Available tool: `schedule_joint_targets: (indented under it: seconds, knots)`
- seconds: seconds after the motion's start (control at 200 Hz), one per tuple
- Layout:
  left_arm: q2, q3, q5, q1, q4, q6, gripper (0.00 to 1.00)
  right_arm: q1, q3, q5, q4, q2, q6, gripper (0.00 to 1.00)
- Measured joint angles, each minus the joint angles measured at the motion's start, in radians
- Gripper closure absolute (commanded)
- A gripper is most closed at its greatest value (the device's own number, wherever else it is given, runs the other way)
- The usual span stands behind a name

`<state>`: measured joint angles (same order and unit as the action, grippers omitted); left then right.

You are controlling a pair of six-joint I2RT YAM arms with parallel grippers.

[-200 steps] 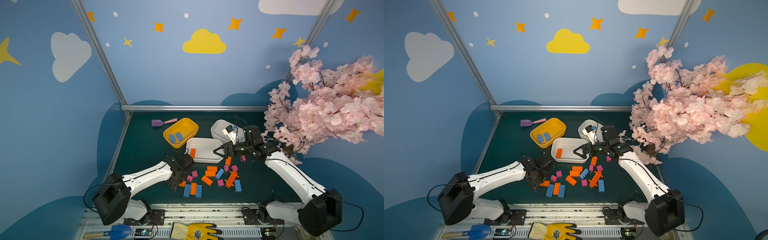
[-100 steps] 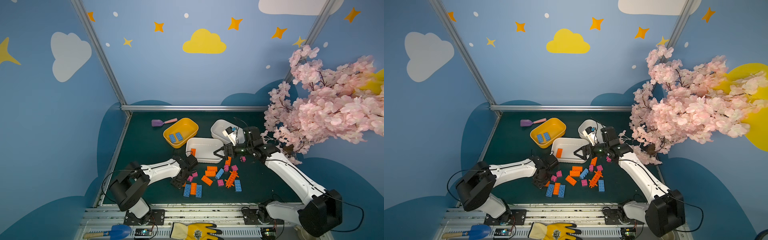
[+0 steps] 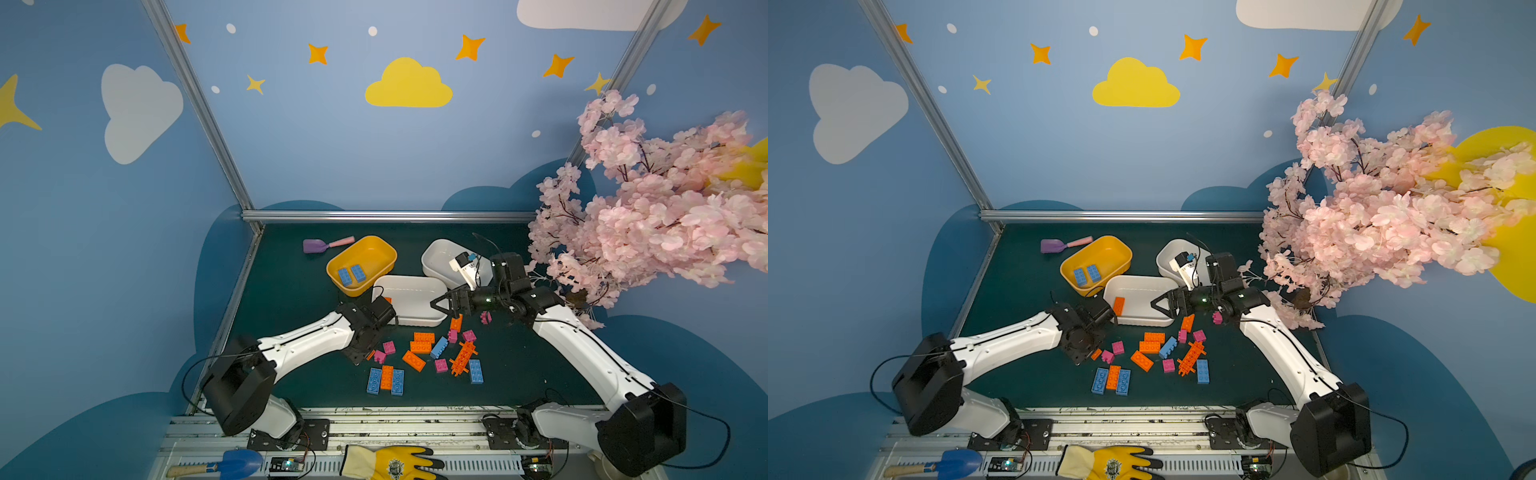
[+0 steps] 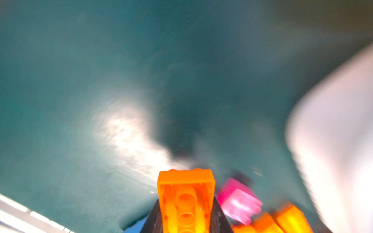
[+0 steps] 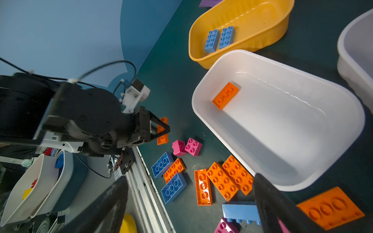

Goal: Sort the legos into containers by color
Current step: 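Grasp the orange brick with the left gripper, then carry the orange brick over the nearer white bin and lower it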

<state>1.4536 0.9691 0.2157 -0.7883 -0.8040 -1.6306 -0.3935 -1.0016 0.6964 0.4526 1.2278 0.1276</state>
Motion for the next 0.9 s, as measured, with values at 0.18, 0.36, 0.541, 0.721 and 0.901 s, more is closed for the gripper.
schedule_joint_targets:
  seconds: [0.18,0.36,0.541,0.721,0.901]
  knots:
    - [-0.063,0.081,0.005,0.064,0.030,0.282,0.82,0.039,0.007,-0.011,-0.019,-0.019,0.008,0.05]
    - [0.057,0.282,-0.042,0.128,0.048,0.568,0.81,0.060,0.007,-0.012,-0.025,-0.019,0.008,0.05]
    - [0.266,0.475,-0.121,0.138,0.051,0.776,0.80,0.075,0.007,-0.012,-0.029,-0.019,0.011,0.05]
    - [0.439,0.595,-0.164,0.140,0.051,0.853,0.78,0.098,0.003,-0.012,-0.028,-0.019,0.010,0.05]
    - [0.564,0.675,-0.169,0.140,0.051,0.869,0.78,0.109,-0.007,-0.011,-0.020,-0.018,0.005,0.05]
